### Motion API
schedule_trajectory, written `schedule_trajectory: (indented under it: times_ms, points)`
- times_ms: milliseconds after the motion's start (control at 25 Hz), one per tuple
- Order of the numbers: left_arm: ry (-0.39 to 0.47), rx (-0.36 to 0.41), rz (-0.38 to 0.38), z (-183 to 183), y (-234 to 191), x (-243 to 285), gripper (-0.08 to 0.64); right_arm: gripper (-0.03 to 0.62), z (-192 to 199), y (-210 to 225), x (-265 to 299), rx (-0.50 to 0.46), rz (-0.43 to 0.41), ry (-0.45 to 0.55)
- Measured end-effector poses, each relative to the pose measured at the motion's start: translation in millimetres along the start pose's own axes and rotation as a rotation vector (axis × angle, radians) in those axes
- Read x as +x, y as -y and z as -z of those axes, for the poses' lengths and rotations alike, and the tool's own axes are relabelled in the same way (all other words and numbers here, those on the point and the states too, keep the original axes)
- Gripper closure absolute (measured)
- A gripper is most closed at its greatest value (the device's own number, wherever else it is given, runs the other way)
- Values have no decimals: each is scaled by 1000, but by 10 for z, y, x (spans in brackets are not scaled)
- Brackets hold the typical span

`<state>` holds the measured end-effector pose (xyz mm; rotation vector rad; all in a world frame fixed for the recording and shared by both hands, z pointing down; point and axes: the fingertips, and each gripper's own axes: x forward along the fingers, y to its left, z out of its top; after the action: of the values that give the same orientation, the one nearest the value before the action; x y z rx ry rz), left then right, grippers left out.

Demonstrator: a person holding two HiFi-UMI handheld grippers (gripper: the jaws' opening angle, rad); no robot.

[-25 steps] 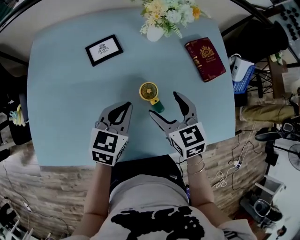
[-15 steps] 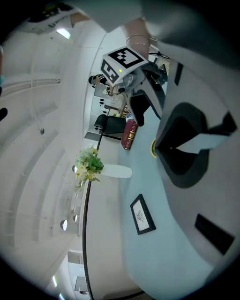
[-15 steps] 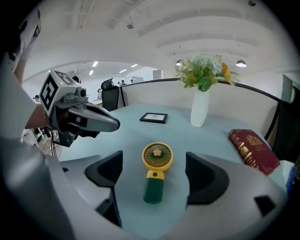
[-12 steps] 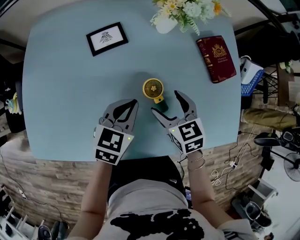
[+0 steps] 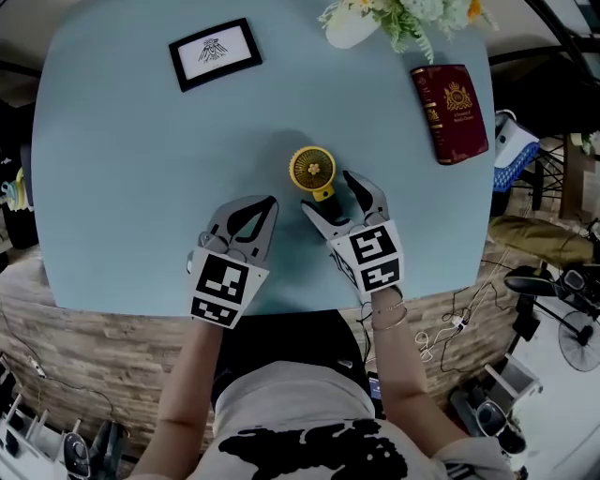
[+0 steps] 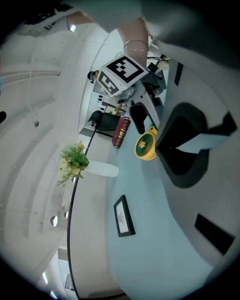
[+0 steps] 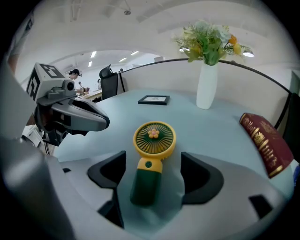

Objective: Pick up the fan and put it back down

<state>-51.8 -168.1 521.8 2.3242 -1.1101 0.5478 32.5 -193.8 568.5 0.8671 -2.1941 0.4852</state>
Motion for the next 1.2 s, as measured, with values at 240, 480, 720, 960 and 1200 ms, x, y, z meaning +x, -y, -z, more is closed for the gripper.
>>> schedule_trajectory:
  times_ms: [240,480,720,960,1200]
  points:
    - [-12,-23,-2,105,-46,58,548,248,75,44,138,17,4,-41]
    - [-13,-22,-6,119,-105,69,548,263,83,44,222,3,1,-57]
    - [-14,-19,-21,124,-209,73,548,297,76,40,225,-25,20,-64]
    - [-12,-25,-36,131,-285,65,548,326,51,-17,240,-24,22,-53]
    - [-15,-18,-30,130,-258,79,548,349,49,-45,245,-40,9,-52]
